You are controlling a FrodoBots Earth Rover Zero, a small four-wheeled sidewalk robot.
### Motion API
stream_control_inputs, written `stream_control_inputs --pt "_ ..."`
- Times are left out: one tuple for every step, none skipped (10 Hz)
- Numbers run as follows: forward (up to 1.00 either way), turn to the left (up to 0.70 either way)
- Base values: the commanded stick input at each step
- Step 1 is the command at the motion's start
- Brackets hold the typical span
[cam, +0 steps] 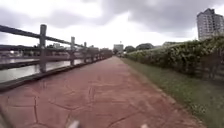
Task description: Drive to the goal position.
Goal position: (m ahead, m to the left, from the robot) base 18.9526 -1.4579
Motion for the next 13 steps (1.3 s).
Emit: stream_control_inputs --pt "0.7 0.0" --pt "0.7 0.0" --pt "0.7 0.0" --pt "0.7 0.0" --pt "0.7 0.0" --pt "0.7 0.0" --pt "0.7 0.0" --pt "0.7 0.0" --pt "0.7 0.0" --pt "0.7 0.0" --pt "0.7 0.0" --pt "0.7 0.0" --pt "0.7 0.0"
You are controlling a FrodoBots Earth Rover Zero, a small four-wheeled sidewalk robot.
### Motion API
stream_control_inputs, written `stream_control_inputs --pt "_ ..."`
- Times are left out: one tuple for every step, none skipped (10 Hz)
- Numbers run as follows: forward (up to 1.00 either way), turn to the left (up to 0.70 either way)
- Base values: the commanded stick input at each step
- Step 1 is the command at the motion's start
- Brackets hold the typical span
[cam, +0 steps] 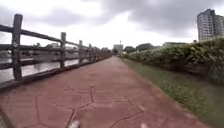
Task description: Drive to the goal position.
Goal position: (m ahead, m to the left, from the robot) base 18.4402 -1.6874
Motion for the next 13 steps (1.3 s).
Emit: stream_control_inputs --pt "0.7 0.0" --pt "0.7 0.0" --pt "0.7 0.0" --pt "0.7 0.0" --pt "0.7 0.0" --pt "0.7 0.0" --pt "0.7 0.0" --pt "0.7 0.0" --pt "0.7 0.0" --pt "0.7 0.0" --pt "0.7 0.0" --pt "0.7 0.0" --pt "0.7 0.0"
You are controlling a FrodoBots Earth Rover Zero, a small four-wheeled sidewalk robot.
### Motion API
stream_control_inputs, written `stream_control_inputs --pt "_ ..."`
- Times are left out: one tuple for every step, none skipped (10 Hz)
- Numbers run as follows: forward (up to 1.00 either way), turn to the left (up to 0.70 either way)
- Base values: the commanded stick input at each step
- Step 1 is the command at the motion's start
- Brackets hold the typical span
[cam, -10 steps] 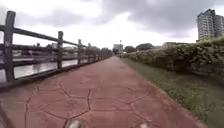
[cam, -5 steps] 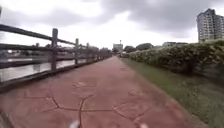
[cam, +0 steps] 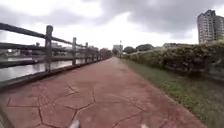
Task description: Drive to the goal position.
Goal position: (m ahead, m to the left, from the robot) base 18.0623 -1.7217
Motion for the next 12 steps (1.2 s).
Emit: stream_control_inputs --pt "0.7 0.0" --pt "0.7 0.0" --pt "0.7 0.0" --pt "0.7 0.0" --pt "0.7 0.0" --pt "0.7 0.0" --pt "0.7 0.0" --pt "0.7 0.0" --pt "0.7 0.0" --pt "0.7 0.0" --pt "0.7 0.0" --pt "0.7 0.0"
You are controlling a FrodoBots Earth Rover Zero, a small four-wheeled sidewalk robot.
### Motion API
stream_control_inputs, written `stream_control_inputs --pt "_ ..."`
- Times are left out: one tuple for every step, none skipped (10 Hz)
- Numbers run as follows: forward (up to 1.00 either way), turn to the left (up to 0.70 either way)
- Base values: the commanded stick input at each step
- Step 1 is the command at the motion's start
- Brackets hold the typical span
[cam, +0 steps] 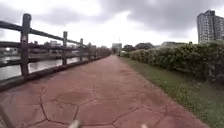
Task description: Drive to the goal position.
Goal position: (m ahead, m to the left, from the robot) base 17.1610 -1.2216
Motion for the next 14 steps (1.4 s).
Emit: stream_control_inputs --pt "0.7 0.0" --pt "0.7 0.0" --pt "0.7 0.0" --pt "0.7 0.0" --pt "0.7 0.0" --pt "0.7 0.0" --pt "0.7 0.0" --pt "0.7 0.0" --pt "0.7 0.0" --pt "0.7 0.0" --pt "0.7 0.0" --pt "0.7 0.0" --pt "0.7 0.0" --pt "0.7 0.0"
